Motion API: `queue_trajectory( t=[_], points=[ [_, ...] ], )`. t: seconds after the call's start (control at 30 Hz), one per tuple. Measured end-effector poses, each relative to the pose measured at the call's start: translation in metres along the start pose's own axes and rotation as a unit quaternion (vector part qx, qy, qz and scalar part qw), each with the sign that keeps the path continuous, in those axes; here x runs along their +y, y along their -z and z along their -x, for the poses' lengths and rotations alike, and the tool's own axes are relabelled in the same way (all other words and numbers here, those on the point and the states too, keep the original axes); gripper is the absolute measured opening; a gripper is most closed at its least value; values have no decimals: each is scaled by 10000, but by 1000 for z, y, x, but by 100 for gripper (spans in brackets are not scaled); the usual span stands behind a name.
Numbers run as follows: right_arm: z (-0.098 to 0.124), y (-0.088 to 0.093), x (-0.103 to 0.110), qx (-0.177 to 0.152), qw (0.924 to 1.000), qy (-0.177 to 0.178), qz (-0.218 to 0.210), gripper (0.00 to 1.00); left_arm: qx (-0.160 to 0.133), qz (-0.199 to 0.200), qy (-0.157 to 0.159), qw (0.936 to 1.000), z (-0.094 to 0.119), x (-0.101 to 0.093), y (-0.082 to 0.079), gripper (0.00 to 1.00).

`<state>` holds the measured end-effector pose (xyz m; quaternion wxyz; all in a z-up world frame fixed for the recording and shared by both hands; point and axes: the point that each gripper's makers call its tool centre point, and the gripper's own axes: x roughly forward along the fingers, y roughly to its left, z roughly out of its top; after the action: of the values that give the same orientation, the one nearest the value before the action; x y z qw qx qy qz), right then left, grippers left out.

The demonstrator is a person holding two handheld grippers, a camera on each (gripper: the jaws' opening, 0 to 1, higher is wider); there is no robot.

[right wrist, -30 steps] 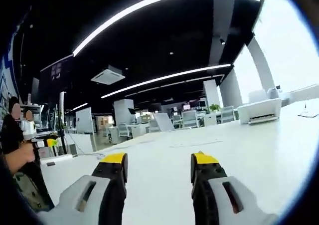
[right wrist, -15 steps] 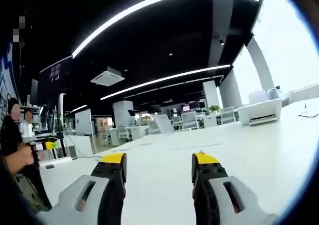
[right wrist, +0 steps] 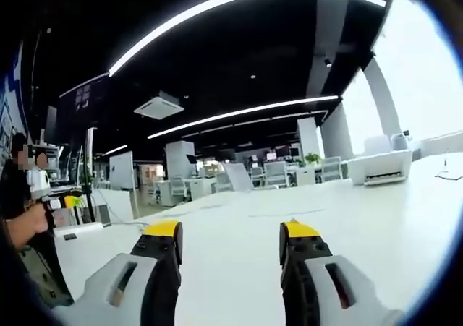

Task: Pick up the power strip scattered on the table, fix it on the side mounting bracket of the table, and press the switch

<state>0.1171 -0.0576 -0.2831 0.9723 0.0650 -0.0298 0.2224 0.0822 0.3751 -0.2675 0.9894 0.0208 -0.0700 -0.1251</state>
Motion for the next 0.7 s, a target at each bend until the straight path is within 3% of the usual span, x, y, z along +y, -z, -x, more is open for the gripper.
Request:
queue_trajectory(
  t=[0.4,0.7],
  points=[
    [4,2,-8,-43,9999,-67,-97,50,69,-64,-44,9999,-5,-11,-3,70],
    [9,-2,-17,-198,9994,-136,-236,51,79,-74,-225,9997,0,-6,-10,70]
  ],
)
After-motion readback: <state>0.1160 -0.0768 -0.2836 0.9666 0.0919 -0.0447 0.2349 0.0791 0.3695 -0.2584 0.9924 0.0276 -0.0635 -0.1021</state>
